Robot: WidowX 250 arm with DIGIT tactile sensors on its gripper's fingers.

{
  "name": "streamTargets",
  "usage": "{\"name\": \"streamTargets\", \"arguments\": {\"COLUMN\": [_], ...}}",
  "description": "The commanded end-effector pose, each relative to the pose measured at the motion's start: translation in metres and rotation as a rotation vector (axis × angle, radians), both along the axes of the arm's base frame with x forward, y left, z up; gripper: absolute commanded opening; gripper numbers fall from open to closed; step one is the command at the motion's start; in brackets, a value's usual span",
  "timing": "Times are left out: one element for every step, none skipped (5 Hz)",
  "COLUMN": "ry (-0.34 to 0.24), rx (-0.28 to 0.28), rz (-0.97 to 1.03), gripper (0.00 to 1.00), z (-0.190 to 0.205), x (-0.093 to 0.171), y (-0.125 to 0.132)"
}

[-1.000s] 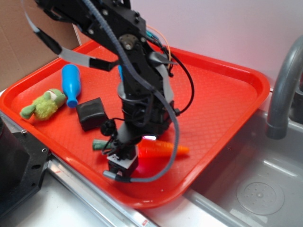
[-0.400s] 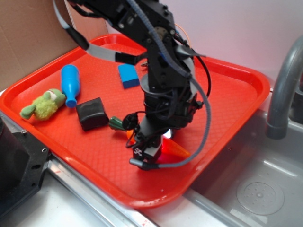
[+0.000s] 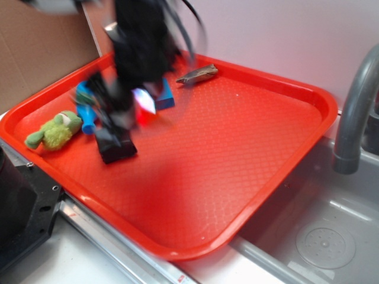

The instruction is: Grab the carrot.

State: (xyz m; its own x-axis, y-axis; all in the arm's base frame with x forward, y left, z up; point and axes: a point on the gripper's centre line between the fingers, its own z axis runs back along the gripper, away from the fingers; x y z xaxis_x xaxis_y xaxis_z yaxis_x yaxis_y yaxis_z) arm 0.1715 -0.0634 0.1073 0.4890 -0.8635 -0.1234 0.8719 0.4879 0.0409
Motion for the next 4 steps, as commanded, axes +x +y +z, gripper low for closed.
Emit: {"name": "streamTargets", "arguments": {"ry": [-0.066,-0.126,-0.161,-0.144], "rx": [-0.125,-0.149,-0.179,-0.166], "rz": [0.507,0.692,0.850,0.882], "gripper": [0.00,0.00,0.00,0.00], "z": [0.033,0.051,0.068,0.079], "x": [0.005,0.020,0.049,0.065], "y": [0.036,0.033,0.029,0.016]}}
